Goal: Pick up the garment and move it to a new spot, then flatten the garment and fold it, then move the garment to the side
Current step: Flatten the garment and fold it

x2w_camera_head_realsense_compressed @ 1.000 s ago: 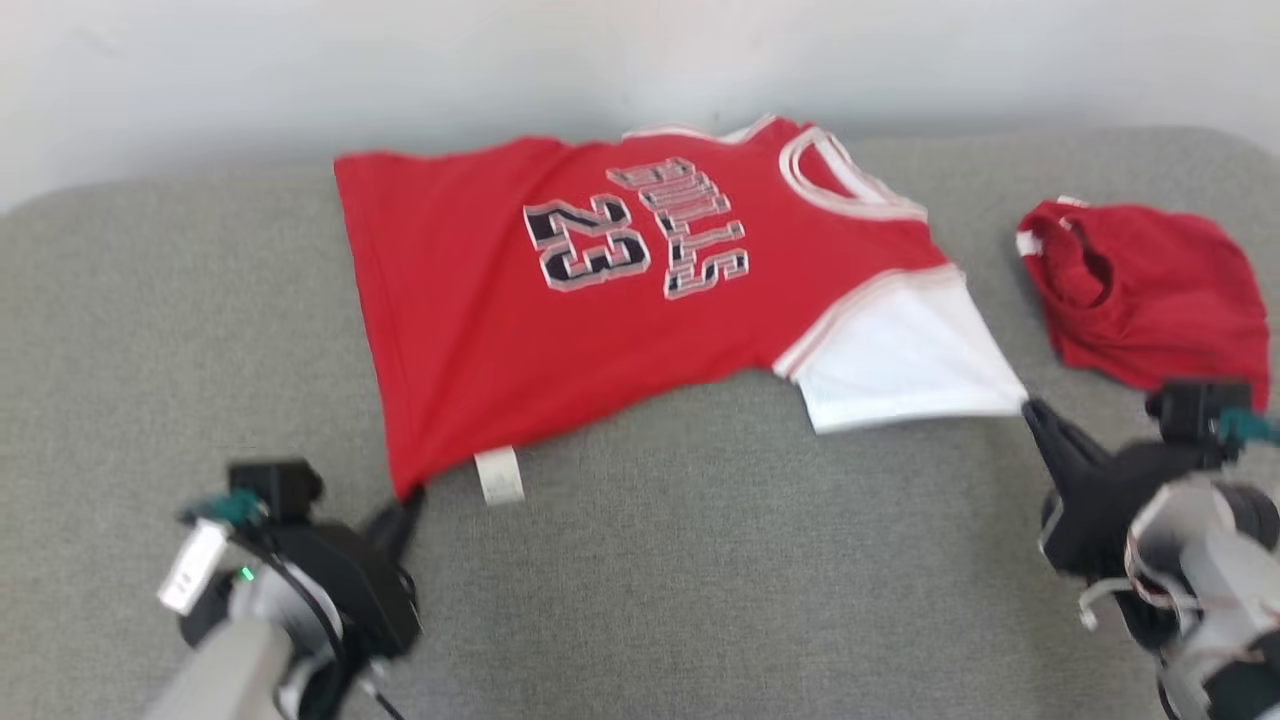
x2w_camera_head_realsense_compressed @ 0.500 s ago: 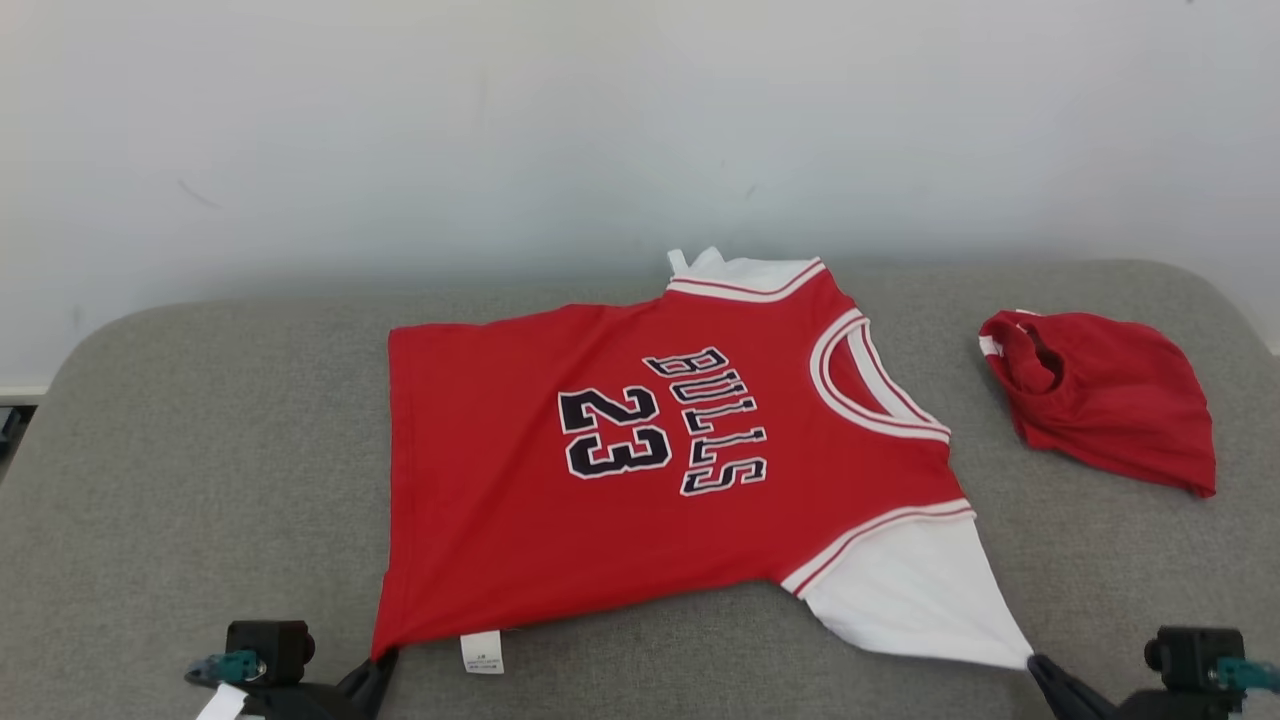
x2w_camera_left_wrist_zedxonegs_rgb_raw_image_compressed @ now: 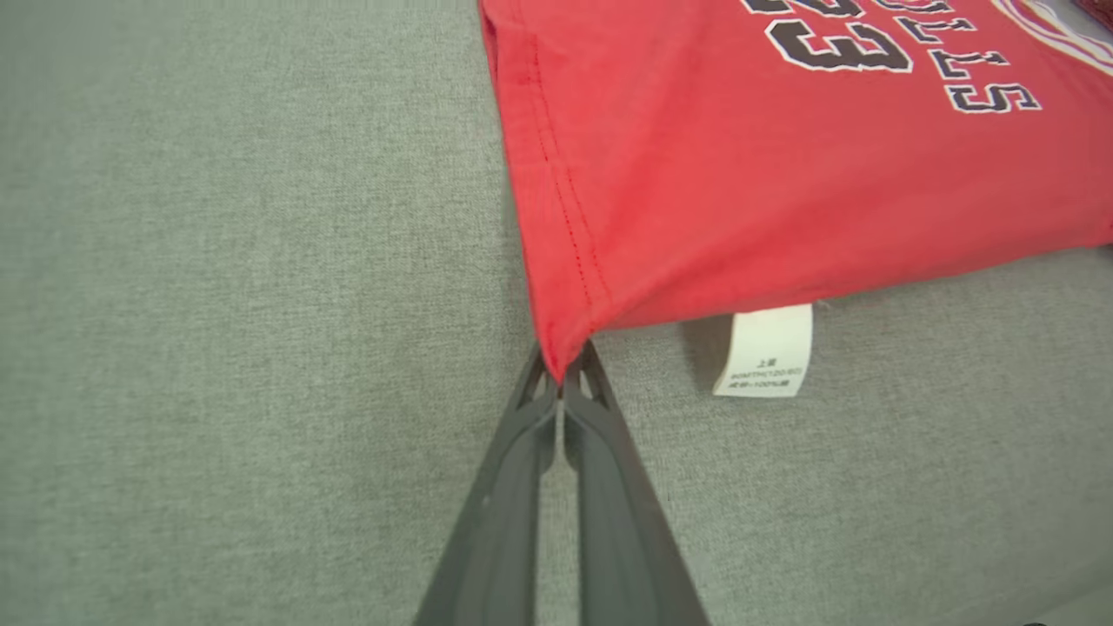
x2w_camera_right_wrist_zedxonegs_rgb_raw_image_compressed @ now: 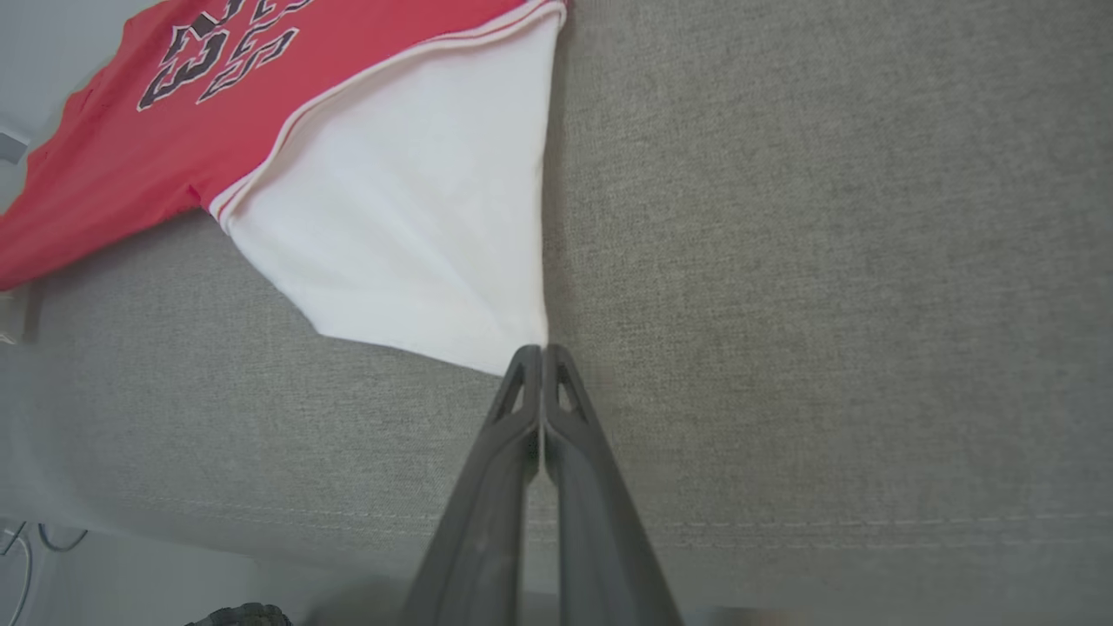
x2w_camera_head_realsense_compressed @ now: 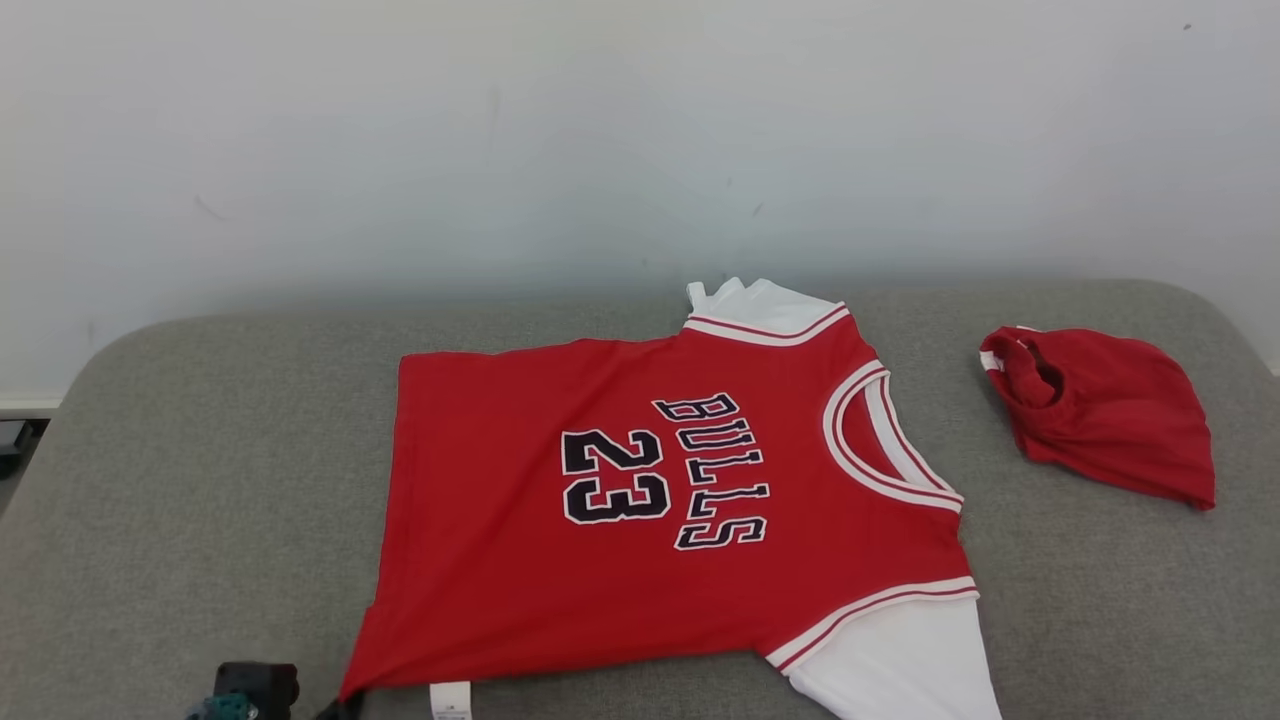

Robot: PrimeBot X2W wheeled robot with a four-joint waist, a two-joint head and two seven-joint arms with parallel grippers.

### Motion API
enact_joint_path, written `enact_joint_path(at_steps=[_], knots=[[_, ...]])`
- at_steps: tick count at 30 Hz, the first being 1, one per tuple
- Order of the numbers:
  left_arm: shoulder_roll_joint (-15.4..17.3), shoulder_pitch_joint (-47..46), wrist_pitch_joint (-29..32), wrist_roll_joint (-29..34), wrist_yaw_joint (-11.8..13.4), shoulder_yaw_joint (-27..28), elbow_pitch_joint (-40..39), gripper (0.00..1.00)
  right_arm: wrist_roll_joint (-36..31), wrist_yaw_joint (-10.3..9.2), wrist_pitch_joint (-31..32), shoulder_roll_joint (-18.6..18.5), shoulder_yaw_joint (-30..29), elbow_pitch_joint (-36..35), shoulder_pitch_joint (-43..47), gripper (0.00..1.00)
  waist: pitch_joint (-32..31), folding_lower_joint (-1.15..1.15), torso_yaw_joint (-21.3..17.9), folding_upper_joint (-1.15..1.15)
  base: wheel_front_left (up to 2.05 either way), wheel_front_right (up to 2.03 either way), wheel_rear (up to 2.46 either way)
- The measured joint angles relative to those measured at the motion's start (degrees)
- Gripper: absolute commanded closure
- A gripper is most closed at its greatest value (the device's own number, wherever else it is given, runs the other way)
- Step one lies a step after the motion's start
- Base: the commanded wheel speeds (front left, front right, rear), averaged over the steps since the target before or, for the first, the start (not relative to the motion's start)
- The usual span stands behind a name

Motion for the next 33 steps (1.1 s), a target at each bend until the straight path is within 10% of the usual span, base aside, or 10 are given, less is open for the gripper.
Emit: enact_joint_path(at_steps=[26, 28, 29, 31, 32, 33], knots=[[-0.7, -0.3, 1.6, 2.6, 3.4, -0.8, 0.4, 1.00, -1.5, -7.34, 7.6, -1.3, 1.9, -9.9, 2.4, 1.00, 1.3, 0.00, 0.0, 0.01, 0.00, 0.00, 0.00], [-0.8, -0.3, 1.6, 2.5, 3.4, -0.8, 0.6, 0.62, -1.5, -7.59, 7.8, -1.3, 1.9, -10.2, 2.4, 1.00, 1.3, 0.00, 0.1, 0.01, 0.00, 0.00, 0.00], [-0.8, -0.3, 1.6, 2.5, 3.4, -0.8, 0.6, 0.51, -1.5, -7.59, 7.8, -1.3, 1.9, -10.2, 2.4, 0.85, 1.3, 0.00, 0.1, 0.01, 0.00, 0.00, 0.00], [-1.1, -0.3, 1.6, 2.4, 3.4, -0.7, 0.7, 0.01, -1.5, -7.86, 7.8, -1.2, 1.4, -10.4, 2.3, 0.23, 1.1, 0.00, 0.1, 0.01, 0.00, 0.00, 0.00], [-1.3, -0.3, 1.5, 2.3, 3.4, -0.6, 0.7, 0.00, -1.5, -8.06, 7.8, -1.2, 1.3, -10.7, 2.3, 0.00, 1.0, 0.00, 0.2, 0.01, 0.00, 0.00, 0.00], [-1.3, -0.3, 1.5, 2.3, 3.4, -0.6, 0.7, 0.00, -1.5, -8.06, 7.8, -1.2, 1.3, -10.7, 2.3, 0.00, 1.0, 0.00, 0.2, 0.01, 0.00, 0.00, 0.00]])
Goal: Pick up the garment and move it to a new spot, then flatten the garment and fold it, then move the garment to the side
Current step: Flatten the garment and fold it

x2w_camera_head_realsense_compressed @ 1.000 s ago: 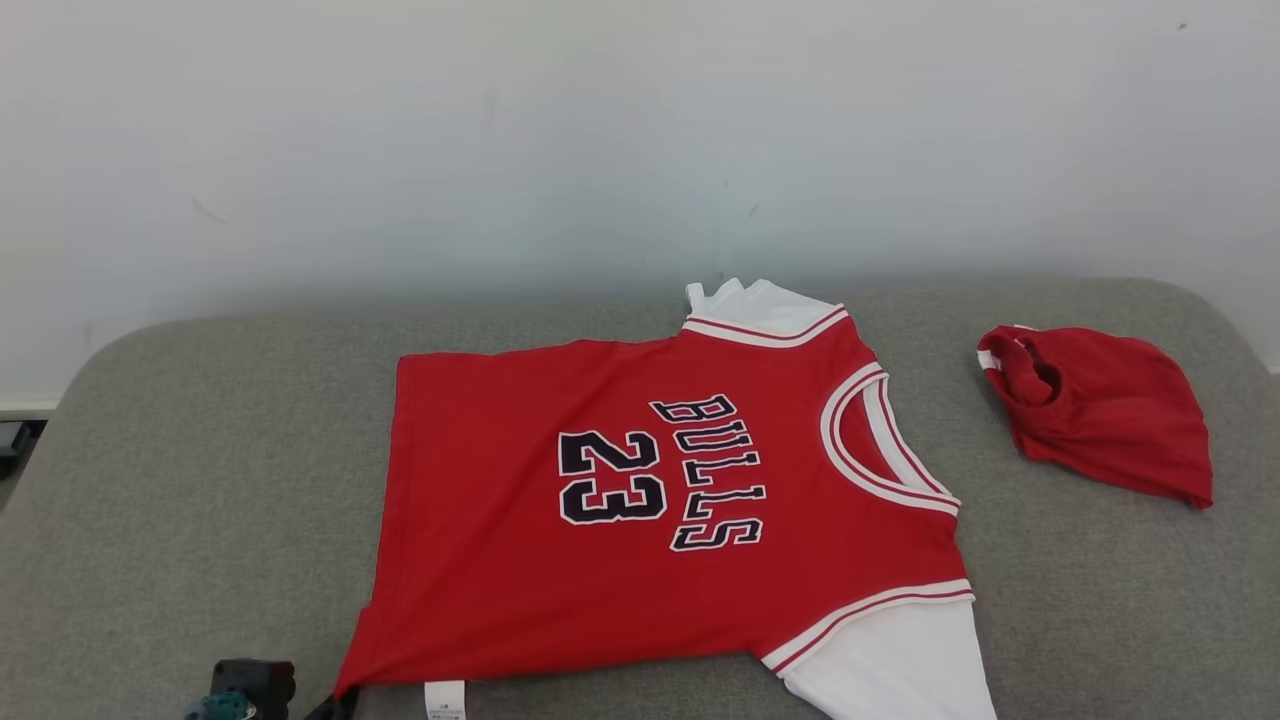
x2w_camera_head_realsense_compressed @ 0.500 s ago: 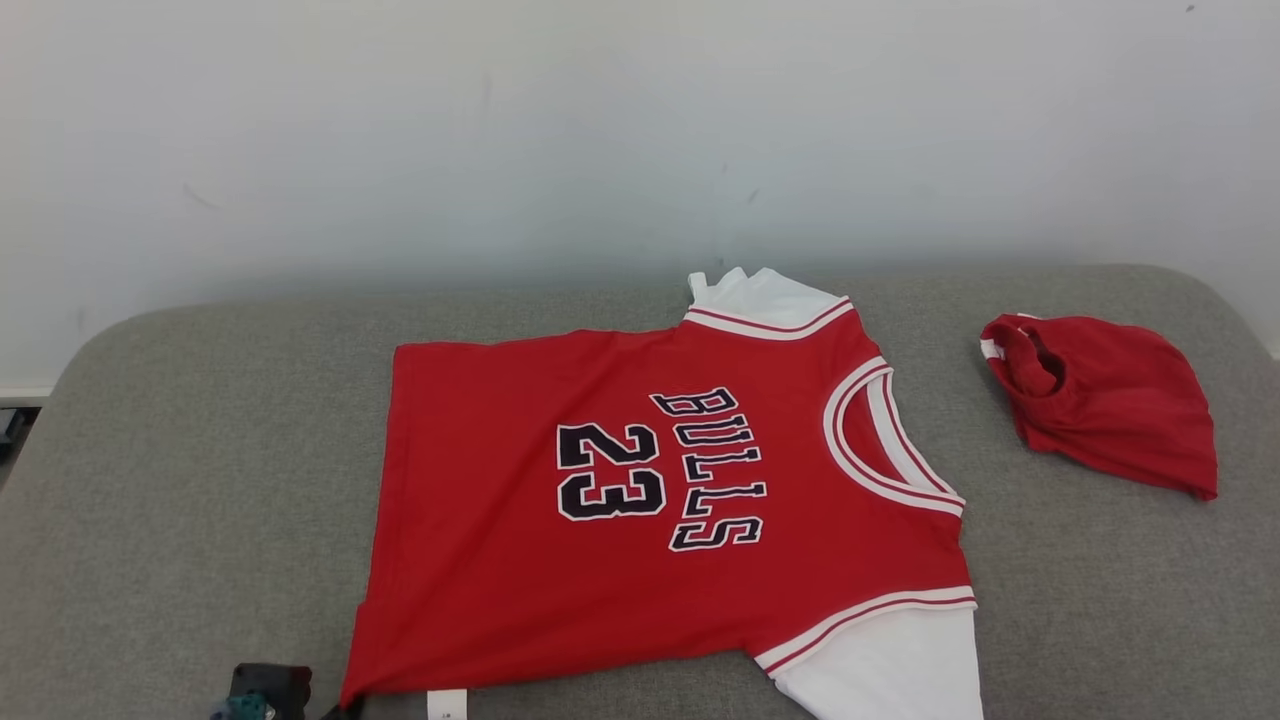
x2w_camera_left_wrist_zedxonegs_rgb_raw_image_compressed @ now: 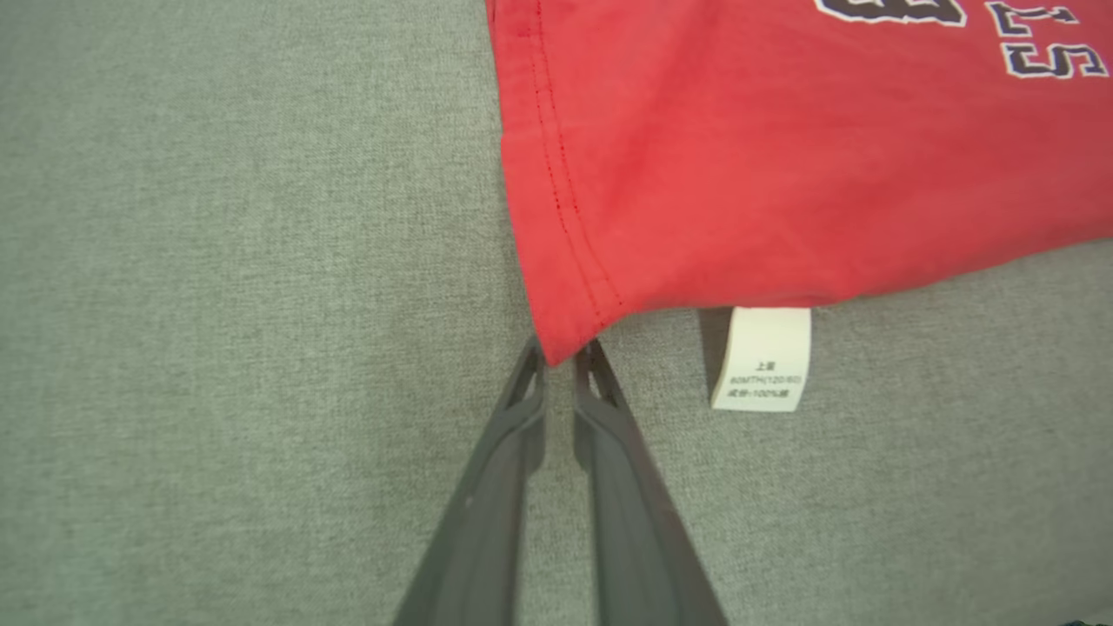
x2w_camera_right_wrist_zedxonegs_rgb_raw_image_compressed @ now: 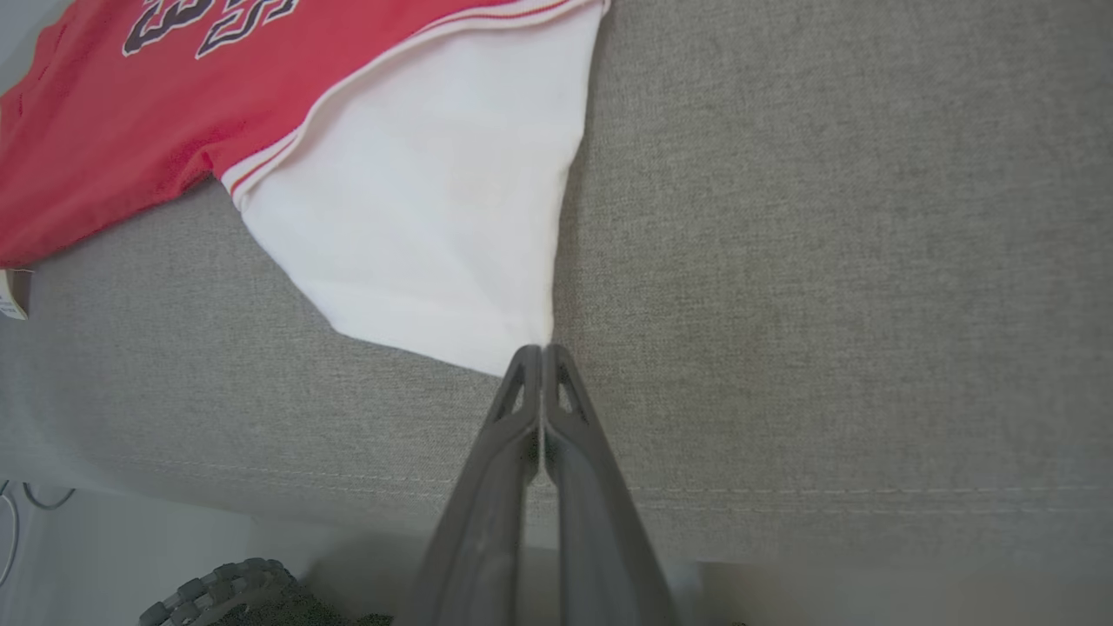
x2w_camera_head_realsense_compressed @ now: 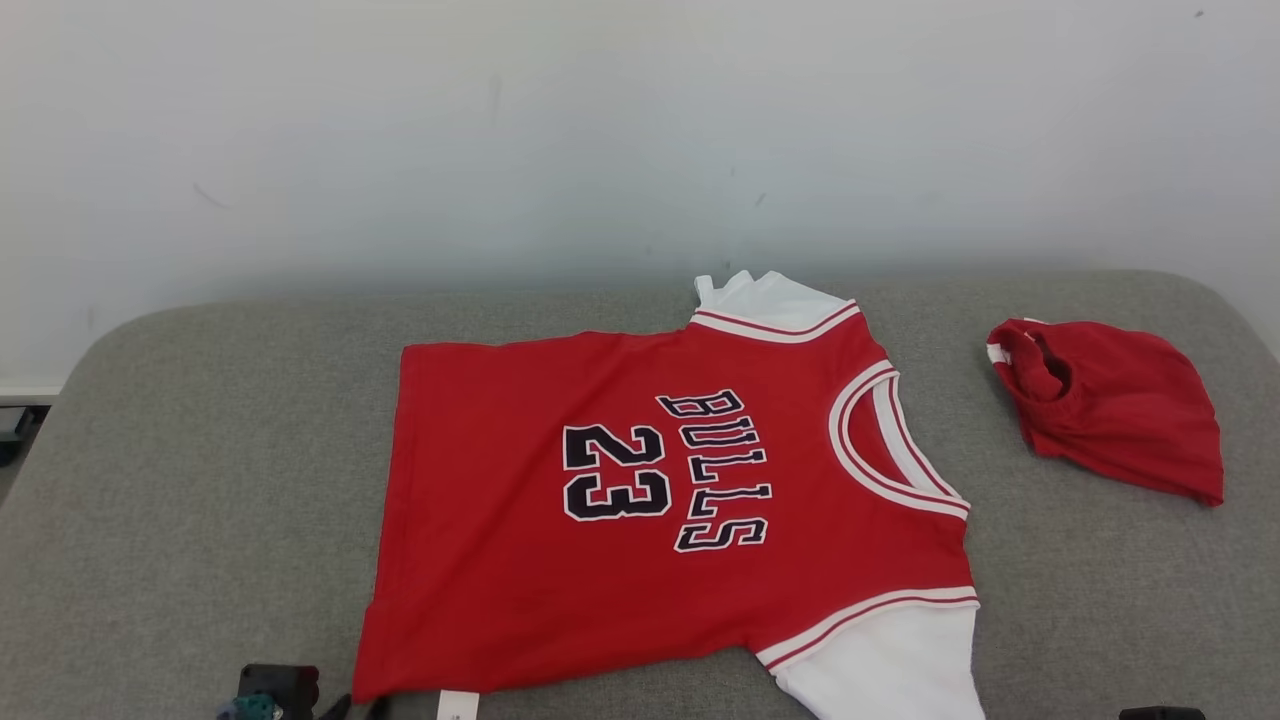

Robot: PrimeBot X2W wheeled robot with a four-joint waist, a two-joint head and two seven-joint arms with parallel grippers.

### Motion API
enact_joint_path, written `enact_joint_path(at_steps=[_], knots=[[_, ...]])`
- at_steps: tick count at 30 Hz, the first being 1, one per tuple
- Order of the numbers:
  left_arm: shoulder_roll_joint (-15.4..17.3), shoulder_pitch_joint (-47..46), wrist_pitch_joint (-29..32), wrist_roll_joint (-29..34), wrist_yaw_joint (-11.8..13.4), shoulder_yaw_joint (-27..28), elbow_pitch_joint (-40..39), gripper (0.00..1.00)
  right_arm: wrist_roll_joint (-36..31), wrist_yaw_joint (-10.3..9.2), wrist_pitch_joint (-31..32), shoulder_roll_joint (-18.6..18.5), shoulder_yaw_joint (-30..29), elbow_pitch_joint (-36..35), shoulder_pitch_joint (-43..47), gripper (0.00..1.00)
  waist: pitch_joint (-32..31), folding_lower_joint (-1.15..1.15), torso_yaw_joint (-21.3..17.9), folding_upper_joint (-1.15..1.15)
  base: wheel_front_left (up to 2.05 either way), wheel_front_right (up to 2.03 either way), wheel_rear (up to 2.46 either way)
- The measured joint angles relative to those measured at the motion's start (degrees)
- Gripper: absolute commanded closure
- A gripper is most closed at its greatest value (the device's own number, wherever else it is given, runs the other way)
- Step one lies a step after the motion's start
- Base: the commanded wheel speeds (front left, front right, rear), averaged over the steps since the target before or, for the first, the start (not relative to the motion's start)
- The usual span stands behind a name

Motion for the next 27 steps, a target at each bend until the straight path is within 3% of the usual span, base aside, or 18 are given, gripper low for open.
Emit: enact_joint_path(at_steps=[7, 11, 15, 22, 27], knots=[[-0.2, 0.6, -1.1, -1.0, 0.4, 1.5, -1.0, 0.00, 3.2, -0.08, 0.4, 0.0, -2.3, -2.9, 0.3, 0.00, -0.5, 0.00, 0.2, 0.00, 0.00, 0.00, 0.00], [0.6, 2.7, -2.8, -1.0, 1.0, 2.4, -2.8, 0.00, 5.8, 0.86, 0.3, -0.2, -4.4, -6.4, 1.6, 0.00, -0.9, 0.00, 0.3, 0.00, 0.00, 0.00, 0.00], [1.3, 3.5, -6.7, -1.0, 1.5, 5.1, -6.3, 0.00, 5.4, 1.30, -3.4, -0.3, -6.9, -10.2, 0.6, 0.00, -1.2, 0.00, 0.1, 0.00, 0.00, 0.00, 0.00], [-0.6, 4.1, -14.4, -1.0, 2.5, 9.9, -12.1, 0.00, -2.6, 0.23, -12.3, 1.1, -8.5, -11.4, -4.8, 0.00, -1.6, 0.00, -0.7, 0.00, 0.00, 0.00, 0.00], [-2.5, 6.4, -15.2, -0.2, 2.5, 12.7, -14.5, 0.00, -8.7, -0.49, -18.0, 1.1, -8.3, -10.5, -6.1, 0.00, -1.5, 0.00, -1.8, 0.00, 0.00, 0.00, 0.00]])
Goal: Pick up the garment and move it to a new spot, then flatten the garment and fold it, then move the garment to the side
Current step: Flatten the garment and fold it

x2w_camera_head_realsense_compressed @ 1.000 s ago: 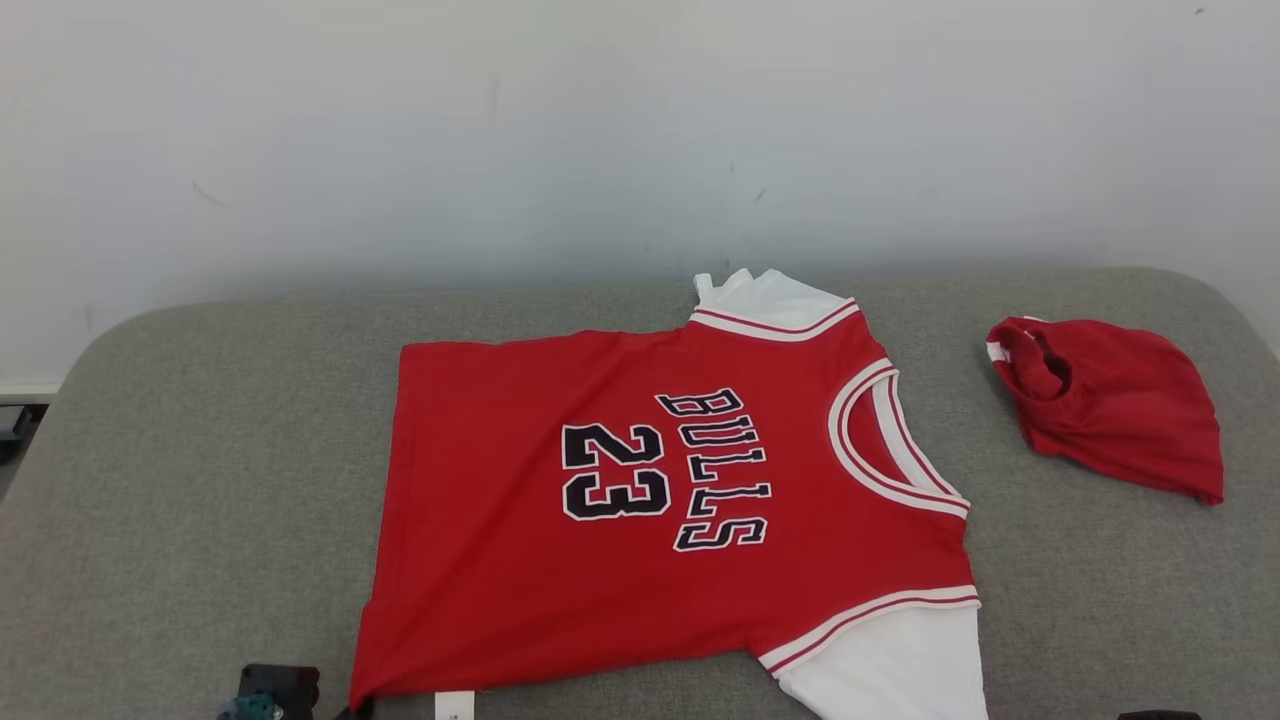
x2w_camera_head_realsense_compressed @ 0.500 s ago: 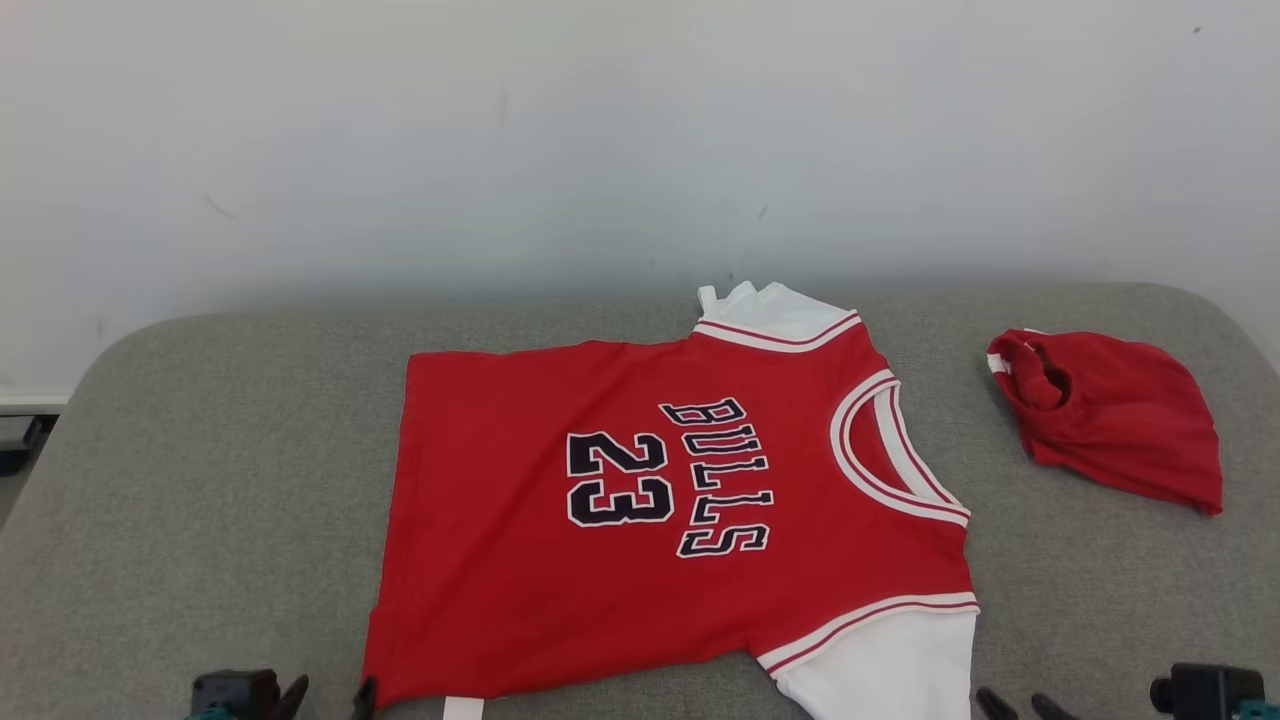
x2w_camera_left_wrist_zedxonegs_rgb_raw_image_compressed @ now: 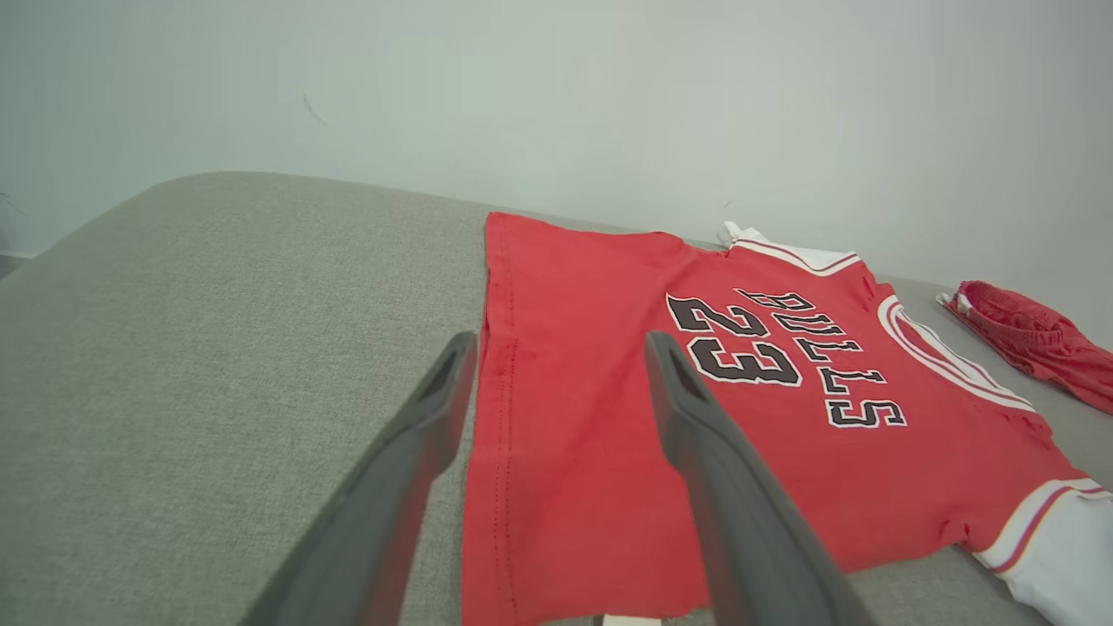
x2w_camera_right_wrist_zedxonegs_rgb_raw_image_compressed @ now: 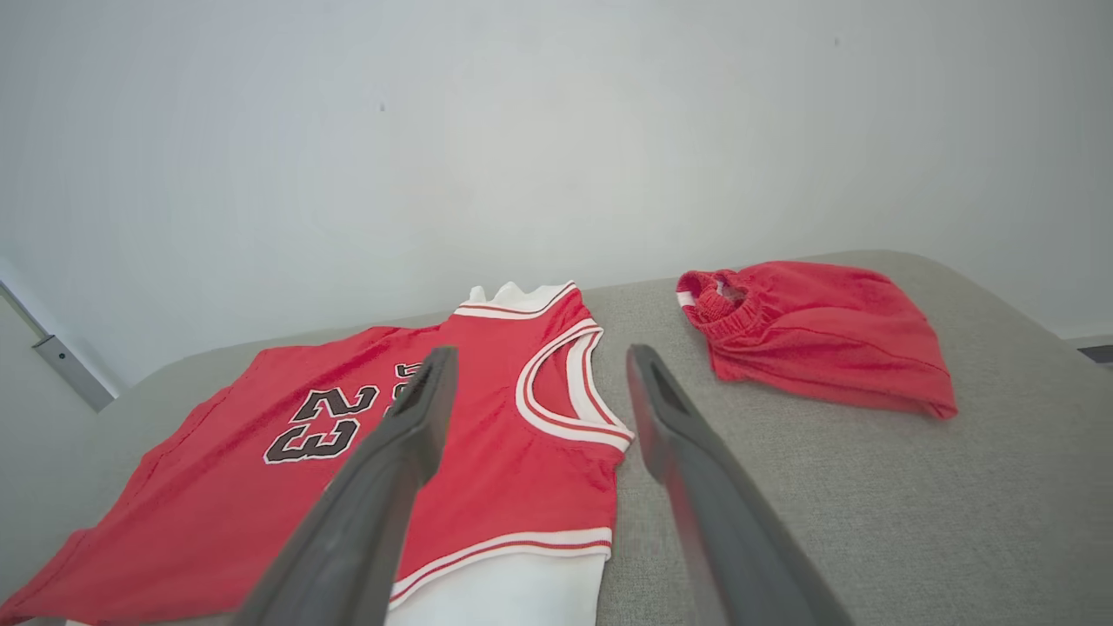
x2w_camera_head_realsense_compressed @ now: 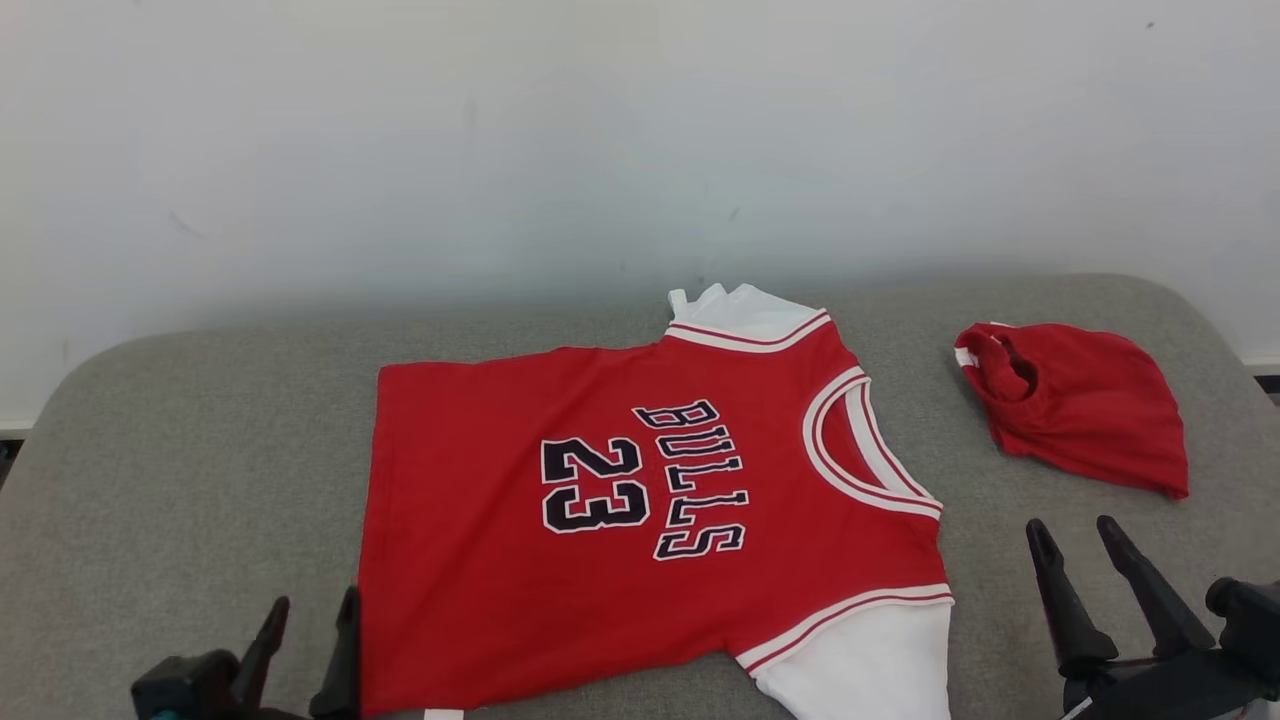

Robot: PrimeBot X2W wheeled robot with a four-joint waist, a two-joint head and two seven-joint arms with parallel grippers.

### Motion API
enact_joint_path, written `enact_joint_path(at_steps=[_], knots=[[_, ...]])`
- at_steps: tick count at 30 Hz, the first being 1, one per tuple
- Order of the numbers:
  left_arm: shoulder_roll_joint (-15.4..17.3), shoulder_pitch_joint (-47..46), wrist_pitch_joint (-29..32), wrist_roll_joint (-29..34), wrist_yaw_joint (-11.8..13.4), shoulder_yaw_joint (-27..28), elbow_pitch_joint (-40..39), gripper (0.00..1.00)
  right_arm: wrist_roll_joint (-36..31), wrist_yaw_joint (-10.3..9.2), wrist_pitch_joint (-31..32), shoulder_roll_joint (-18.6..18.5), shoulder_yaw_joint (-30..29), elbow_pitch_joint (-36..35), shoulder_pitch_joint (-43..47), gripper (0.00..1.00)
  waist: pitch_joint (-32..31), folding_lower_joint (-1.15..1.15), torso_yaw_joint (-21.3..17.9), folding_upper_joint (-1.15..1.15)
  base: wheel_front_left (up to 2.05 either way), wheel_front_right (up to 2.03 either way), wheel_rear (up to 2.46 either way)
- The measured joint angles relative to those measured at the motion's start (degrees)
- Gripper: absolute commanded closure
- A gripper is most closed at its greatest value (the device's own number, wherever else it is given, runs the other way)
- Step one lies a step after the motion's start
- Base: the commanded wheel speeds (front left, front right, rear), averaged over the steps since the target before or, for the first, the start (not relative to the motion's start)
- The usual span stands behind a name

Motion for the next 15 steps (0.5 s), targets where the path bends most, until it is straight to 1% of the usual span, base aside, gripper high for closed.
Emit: enact_joint_path(at_steps=[3, 5, 8, 11, 13, 15], knots=[[-1.3, 1.2, -0.4, 2.5, 0.0, 4.7, 0.7, 0.00, -3.5, -0.67, -2.9, 0.1, -0.3, 0.5, 0.0, 0.00, 0.1, 0.00, -0.6, 0.00, 0.00, 0.00, 0.00], [-2.0, 1.7, -0.4, 5.0, 0.0, 7.0, 1.0, 0.00, -4.5, -1.07, -4.8, 0.2, -1.7, 1.1, 0.2, 0.00, 0.2, 0.00, -0.8, 0.00, 0.00, 0.00, 0.00], [-4.0, 3.8, -0.4, 8.0, 0.0, 9.7, 0.9, 0.00, -6.1, -1.48, -7.0, 0.3, -3.2, 2.0, 0.7, 0.00, 0.3, 0.00, -1.0, 0.00, 0.00, 0.00, 0.00], [-5.1, 6.1, -0.4, 9.9, 0.0, 12.0, 0.5, 0.00, -8.1, -1.74, -7.1, 0.3, -4.2, 2.3, 2.1, 0.00, 0.4, 0.00, -1.1, 0.00, 0.00, 0.00, 0.00], [-5.5, 7.0, -0.4, 13.2, 0.0, 12.2, 0.3, 0.00, -11.0, -1.74, -7.1, -0.2, -4.0, 2.6, 3.3, 0.00, 0.5, 0.00, -1.0, 0.00, 0.00, 0.00, 0.00], [-5.7, 7.2, -0.4, 14.8, 0.0, 13.1, -0.5, 0.00, -12.0, -1.75, -7.1, -0.1, -4.1, 3.2, 3.8, 0.00, 0.6, 0.00, -1.1, 0.00, 0.00, 0.00, 0.00]])
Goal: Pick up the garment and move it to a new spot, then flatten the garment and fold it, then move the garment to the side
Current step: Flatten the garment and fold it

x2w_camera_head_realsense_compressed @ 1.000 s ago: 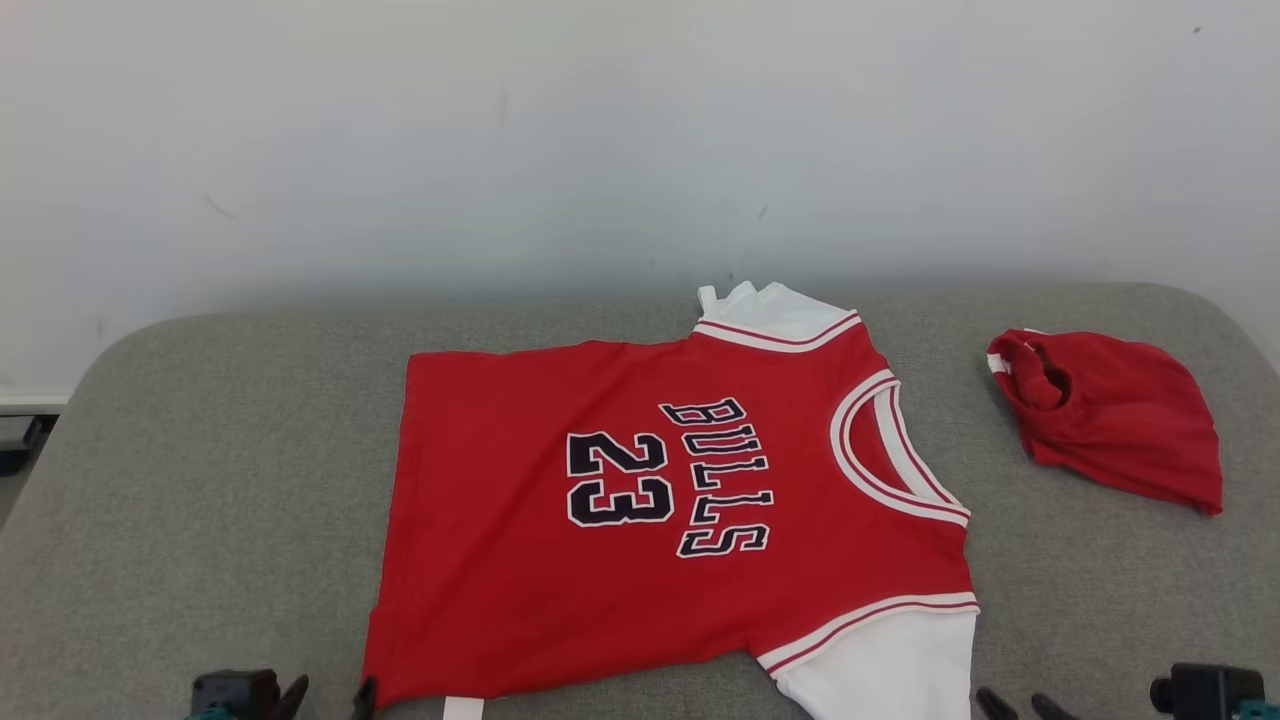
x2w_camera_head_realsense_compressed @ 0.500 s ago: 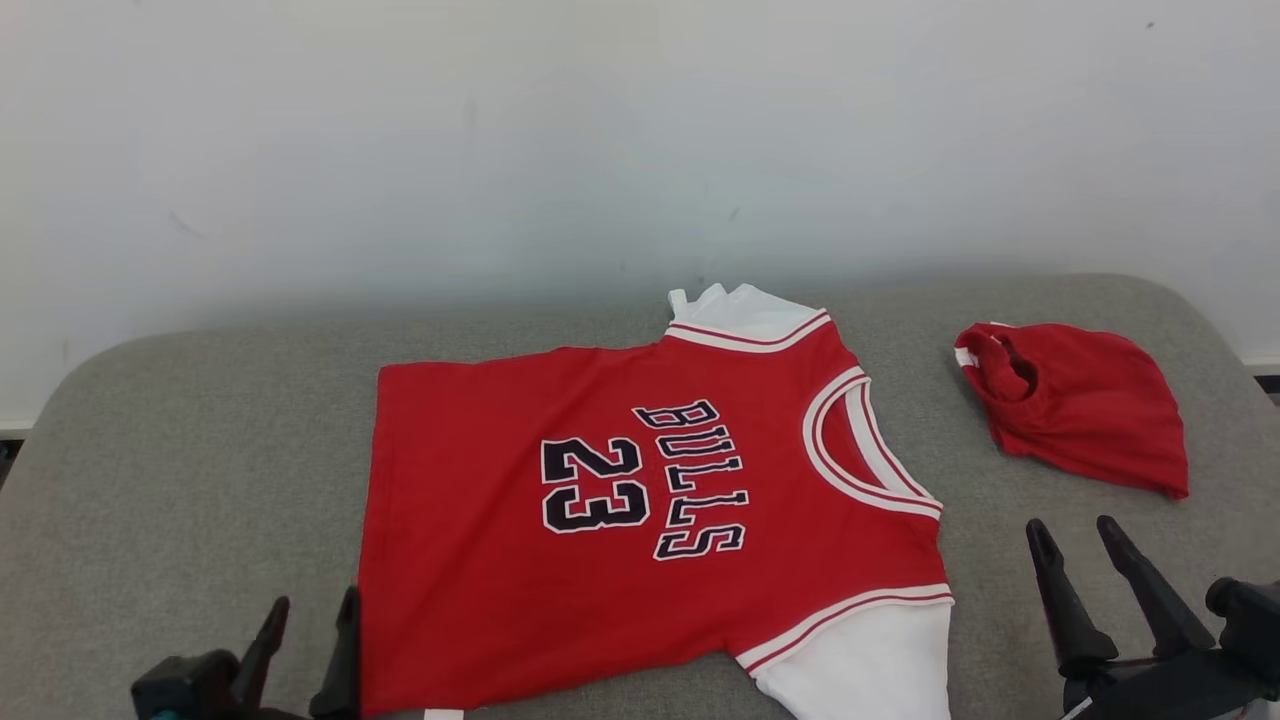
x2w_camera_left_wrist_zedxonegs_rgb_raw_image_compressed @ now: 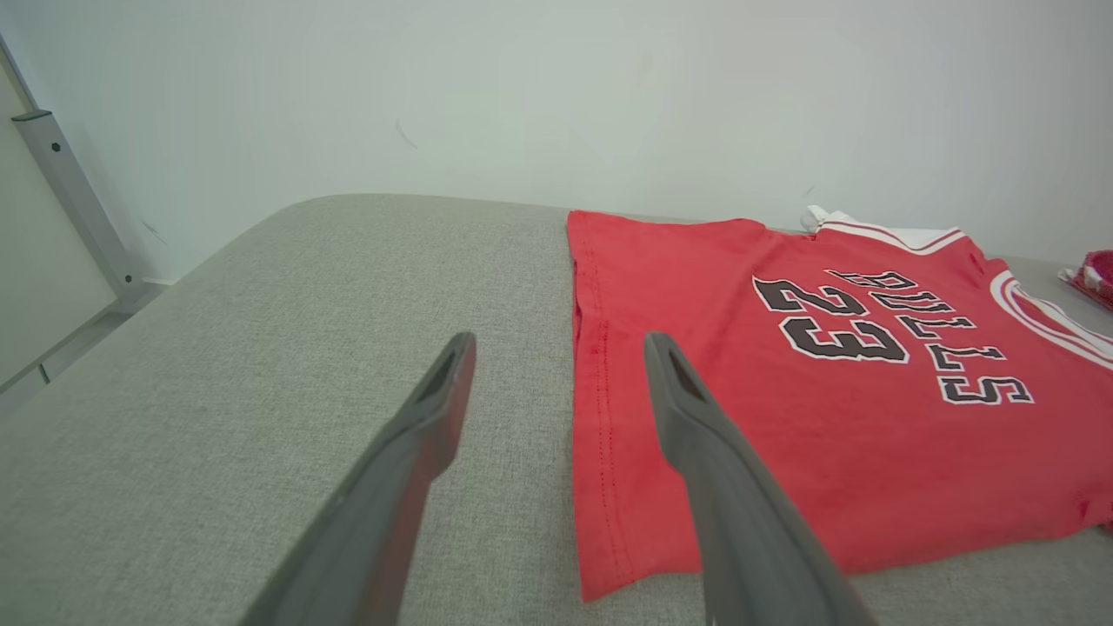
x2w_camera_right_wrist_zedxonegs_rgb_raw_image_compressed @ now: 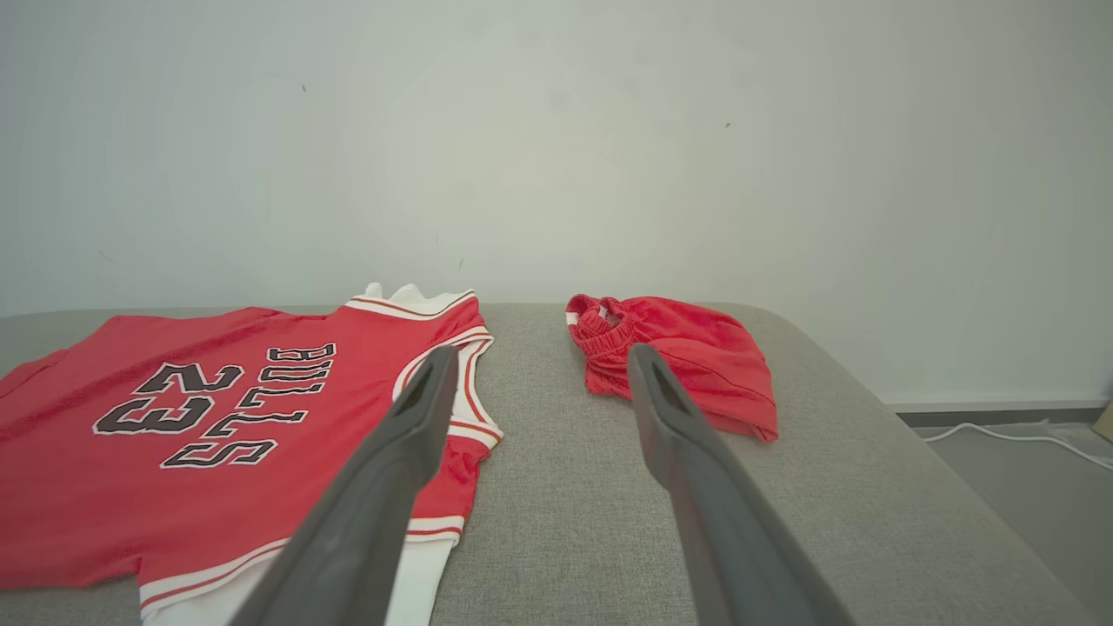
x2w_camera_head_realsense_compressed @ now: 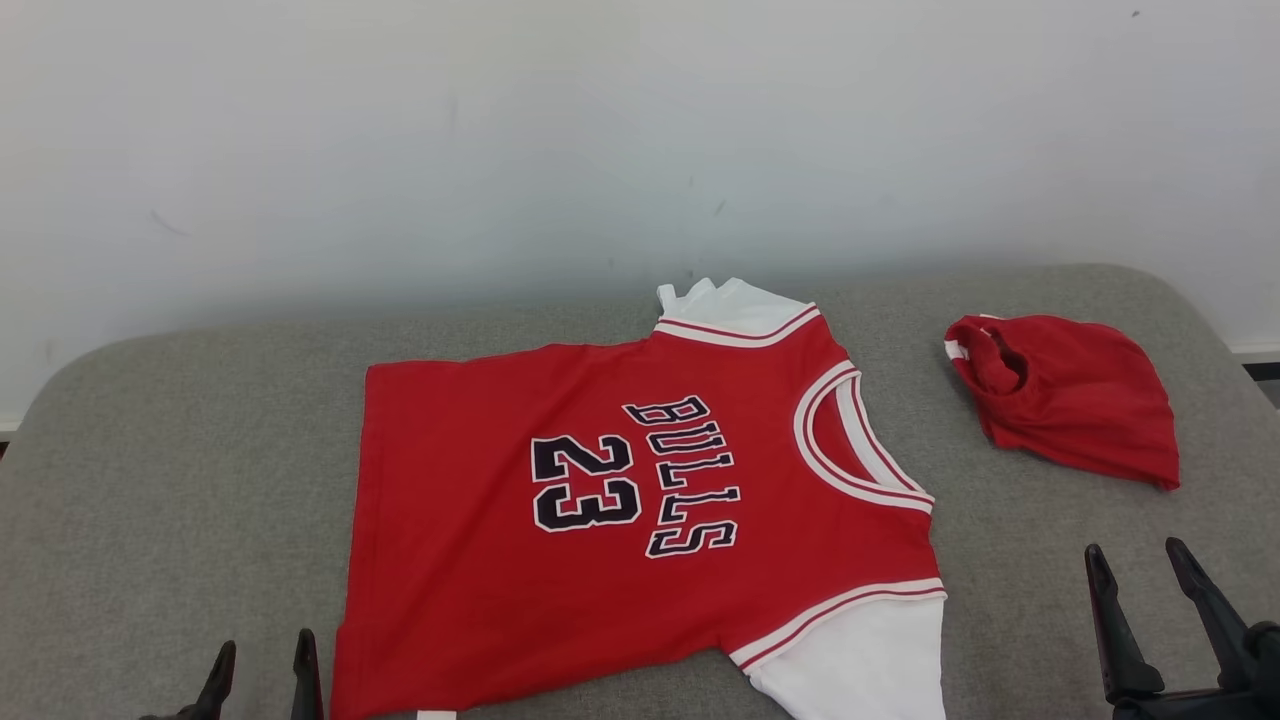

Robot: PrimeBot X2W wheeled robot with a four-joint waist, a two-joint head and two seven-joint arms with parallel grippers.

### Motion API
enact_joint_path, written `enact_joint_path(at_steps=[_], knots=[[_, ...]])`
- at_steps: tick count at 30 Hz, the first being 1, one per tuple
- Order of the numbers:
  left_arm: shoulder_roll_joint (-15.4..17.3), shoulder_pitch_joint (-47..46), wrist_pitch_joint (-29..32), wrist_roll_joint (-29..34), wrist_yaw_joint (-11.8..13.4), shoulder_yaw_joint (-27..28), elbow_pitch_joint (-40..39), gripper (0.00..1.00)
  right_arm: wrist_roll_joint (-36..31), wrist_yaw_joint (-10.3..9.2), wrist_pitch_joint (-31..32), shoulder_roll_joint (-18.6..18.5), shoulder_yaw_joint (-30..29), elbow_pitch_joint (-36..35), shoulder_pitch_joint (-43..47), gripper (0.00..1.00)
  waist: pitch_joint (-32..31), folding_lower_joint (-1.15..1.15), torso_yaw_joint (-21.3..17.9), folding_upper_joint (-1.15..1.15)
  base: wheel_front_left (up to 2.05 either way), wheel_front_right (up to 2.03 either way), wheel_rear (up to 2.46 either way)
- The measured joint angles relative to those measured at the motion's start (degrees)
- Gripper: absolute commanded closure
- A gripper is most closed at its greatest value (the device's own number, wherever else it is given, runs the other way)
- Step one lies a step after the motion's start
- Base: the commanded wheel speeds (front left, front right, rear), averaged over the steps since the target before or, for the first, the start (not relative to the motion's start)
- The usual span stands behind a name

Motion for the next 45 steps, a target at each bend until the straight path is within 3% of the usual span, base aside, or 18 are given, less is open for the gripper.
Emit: enact_joint_path(at_steps=[12, 28, 45], knots=[[-3.3, 2.2, 0.0, 5.4, 0.0, 3.5, -4.7, 0.00, -1.5, -0.04, 0.9, 3.4, -2.0, 2.0, 0.0, 0.00, 0.2, 0.00, -0.4, 0.00, 0.00, 0.00, 0.00], [-4.4, 4.3, 4.2, 10.8, 0.0, 4.3, -7.7, 0.00, -1.9, -0.04, 5.2, 5.0, -2.5, 2.8, 0.2, 0.00, 0.1, 0.00, -0.2, 0.00, 0.00, 0.00, 0.00], [-5.2, 4.5, 7.6, 12.3, 0.0, 5.5, -10.8, 0.00, -3.4, -0.05, 7.5, 5.7, -2.7, 2.4, 0.2, 0.00, 0.5, 0.00, -0.1, 0.00, 0.00, 0.00, 0.00]])
